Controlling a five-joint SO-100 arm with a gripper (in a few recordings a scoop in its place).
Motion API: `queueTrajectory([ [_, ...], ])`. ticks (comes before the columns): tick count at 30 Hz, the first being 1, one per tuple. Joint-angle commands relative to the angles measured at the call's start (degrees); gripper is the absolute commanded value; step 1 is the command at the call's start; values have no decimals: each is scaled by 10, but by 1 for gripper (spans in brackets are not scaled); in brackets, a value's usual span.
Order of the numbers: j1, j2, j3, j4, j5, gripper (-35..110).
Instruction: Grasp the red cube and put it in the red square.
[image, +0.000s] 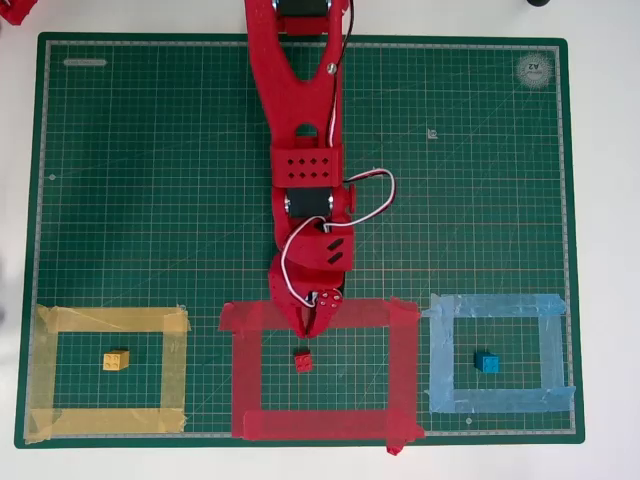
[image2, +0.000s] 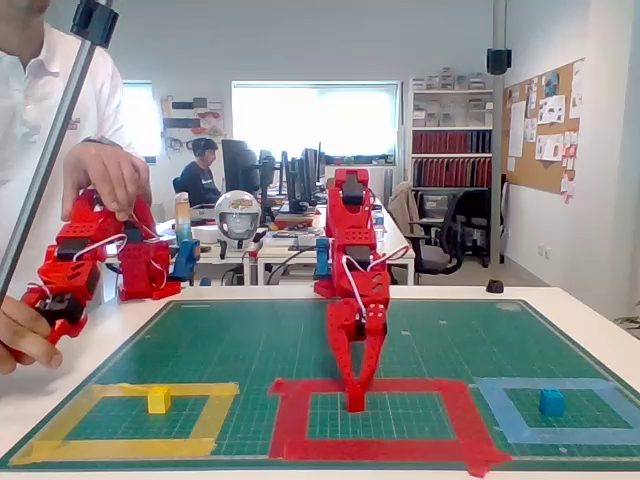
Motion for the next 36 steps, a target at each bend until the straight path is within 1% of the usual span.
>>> queueTrajectory([
  [1, -1, 4, -46, -16, -17, -1],
  [36, -12, -66, -134, -21, -20, -1],
])
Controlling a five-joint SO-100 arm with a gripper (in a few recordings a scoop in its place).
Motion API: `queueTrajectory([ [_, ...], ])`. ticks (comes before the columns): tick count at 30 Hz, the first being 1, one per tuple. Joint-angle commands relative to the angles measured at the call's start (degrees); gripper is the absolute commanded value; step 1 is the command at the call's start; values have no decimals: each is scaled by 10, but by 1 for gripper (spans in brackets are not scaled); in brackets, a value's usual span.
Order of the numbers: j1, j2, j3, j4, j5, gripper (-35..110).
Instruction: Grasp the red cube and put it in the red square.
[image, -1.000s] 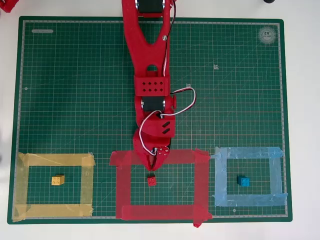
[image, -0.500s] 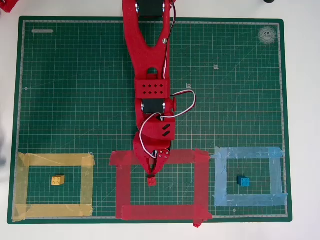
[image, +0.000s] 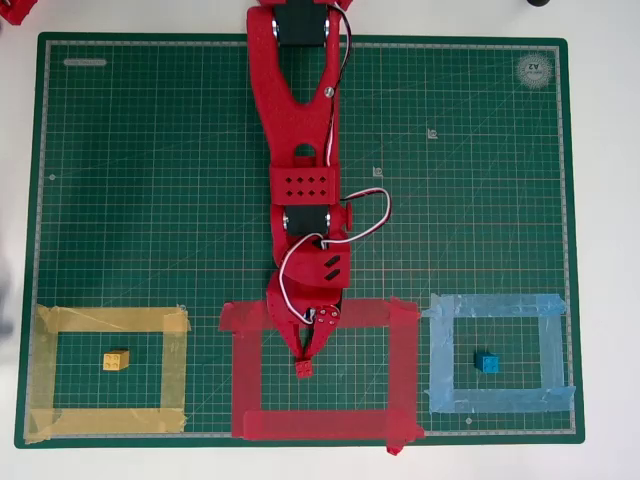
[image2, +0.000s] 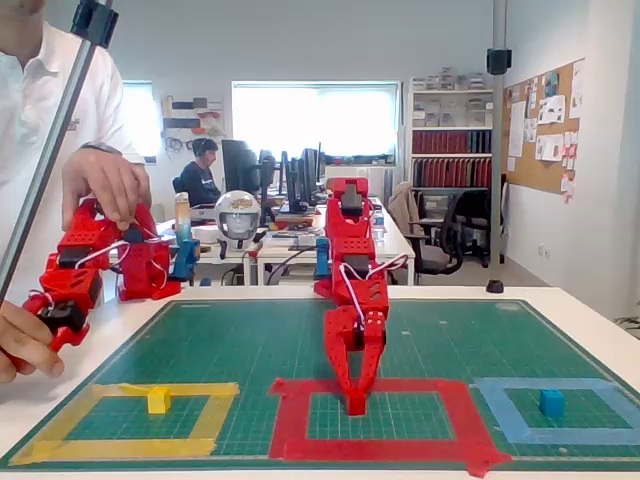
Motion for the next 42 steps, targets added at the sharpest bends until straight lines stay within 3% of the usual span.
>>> queueTrajectory([
  [1, -13, 18, -27, -8, -6, -1],
  [8, -15, 69, 35, -8, -6, -1],
  [22, 47, 887, 857, 9, -24, -1],
  [28, 70, 1118, 970, 234, -58, -1],
  [42, 72, 1426, 1092, 583, -76, -1],
])
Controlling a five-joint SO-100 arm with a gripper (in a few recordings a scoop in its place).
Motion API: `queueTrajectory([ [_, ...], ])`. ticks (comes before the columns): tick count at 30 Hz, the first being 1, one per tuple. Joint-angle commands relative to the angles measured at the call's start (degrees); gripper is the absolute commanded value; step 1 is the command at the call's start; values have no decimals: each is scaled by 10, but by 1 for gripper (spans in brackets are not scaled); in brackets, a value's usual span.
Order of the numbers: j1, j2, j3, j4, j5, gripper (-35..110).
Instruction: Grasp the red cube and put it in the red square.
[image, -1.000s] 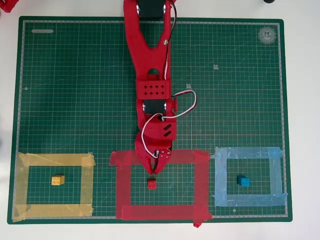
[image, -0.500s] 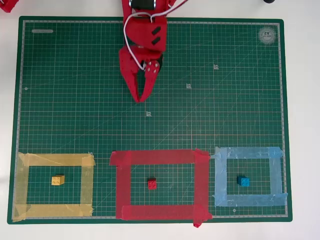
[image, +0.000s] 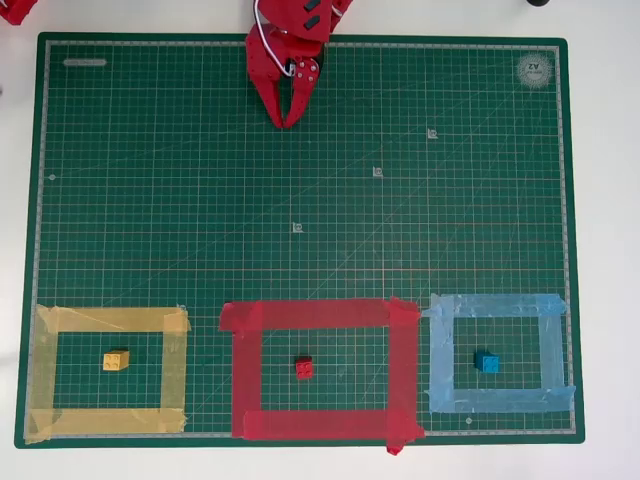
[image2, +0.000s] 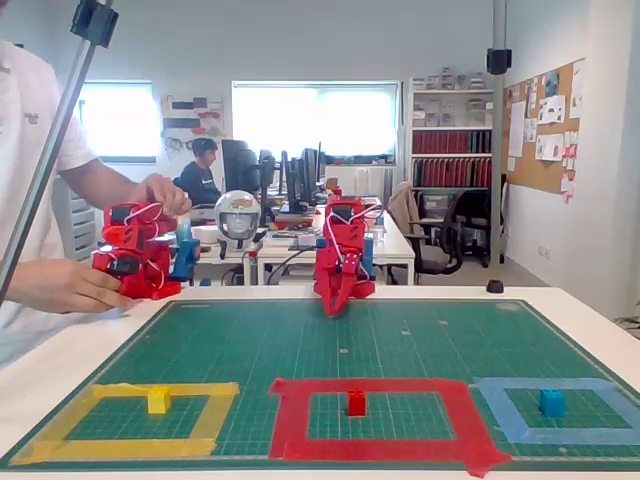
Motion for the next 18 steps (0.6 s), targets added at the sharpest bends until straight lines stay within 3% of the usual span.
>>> queueTrajectory([
  [1, 4, 71, 11, 105, -19, -1],
  [4, 5, 126, 11, 175, -19, -1],
  [18, 8, 132, 11, 177, -14, -1],
])
